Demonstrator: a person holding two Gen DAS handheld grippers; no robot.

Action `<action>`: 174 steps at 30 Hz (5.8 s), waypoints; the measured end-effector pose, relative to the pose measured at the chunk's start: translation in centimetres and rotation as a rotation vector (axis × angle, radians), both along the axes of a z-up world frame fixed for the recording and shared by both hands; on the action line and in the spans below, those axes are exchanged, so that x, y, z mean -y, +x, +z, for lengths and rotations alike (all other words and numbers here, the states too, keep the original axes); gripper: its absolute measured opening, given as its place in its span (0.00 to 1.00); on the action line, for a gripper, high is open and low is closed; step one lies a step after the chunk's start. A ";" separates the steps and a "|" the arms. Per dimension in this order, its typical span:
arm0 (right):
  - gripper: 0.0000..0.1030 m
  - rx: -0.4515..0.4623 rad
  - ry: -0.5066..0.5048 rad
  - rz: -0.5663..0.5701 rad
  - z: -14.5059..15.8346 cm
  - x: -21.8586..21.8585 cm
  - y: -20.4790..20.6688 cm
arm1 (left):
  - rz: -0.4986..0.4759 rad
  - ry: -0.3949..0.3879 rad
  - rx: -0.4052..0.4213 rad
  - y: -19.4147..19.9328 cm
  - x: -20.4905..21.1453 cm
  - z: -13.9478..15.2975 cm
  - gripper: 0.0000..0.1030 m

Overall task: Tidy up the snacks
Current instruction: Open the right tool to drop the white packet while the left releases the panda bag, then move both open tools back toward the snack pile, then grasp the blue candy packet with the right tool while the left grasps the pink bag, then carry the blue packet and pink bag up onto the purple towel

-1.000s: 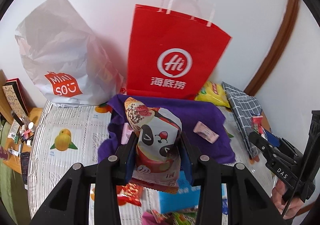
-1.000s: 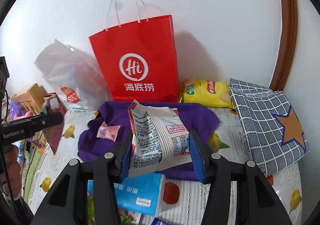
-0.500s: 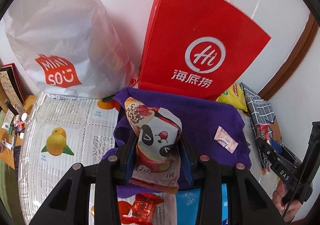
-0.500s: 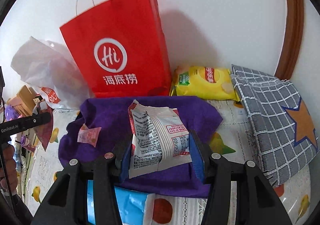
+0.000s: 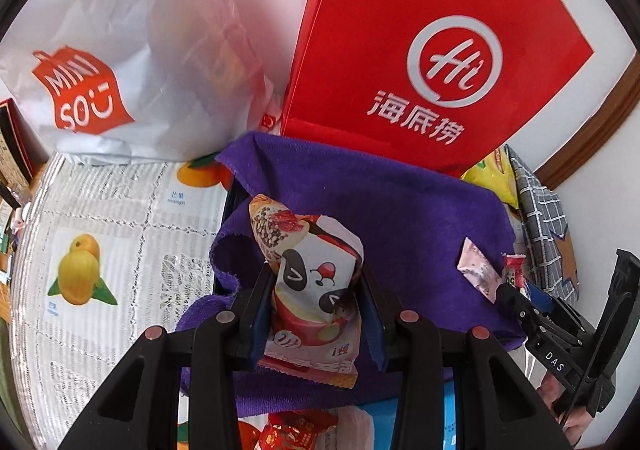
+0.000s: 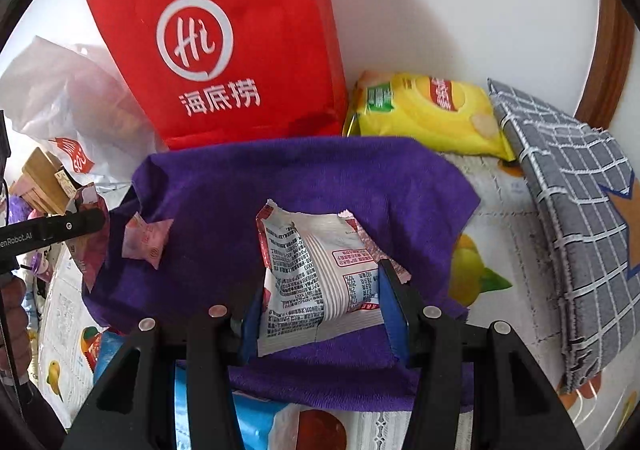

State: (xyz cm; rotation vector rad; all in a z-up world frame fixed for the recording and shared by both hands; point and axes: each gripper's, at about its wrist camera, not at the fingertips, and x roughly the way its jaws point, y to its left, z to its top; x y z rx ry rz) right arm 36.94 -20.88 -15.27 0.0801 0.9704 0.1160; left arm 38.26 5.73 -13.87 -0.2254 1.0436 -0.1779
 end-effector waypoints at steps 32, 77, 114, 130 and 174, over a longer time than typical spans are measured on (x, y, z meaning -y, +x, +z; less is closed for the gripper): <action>0.68 -0.017 -0.092 0.043 -0.9 -0.8 -0.1 | -0.042 0.045 -0.048 0.6 2.0 -1.6 0.56; 0.72 -0.001 -0.044 -0.024 0.8 0.6 -21.4 | -0.003 0.073 0.162 -22.3 -2.2 3.6 0.77; 0.42 0.005 -0.080 -0.031 -3.3 1.2 -21.8 | -0.084 0.082 0.019 -22.1 1.1 -1.2 0.81; 0.49 0.009 -0.100 0.028 -4.6 2.2 -23.3 | -0.057 0.097 -0.093 -21.4 3.6 -5.0 0.80; 0.29 0.161 -0.062 0.038 5.5 0.3 -24.0 | -0.041 0.023 0.108 -24.1 0.4 5.1 0.64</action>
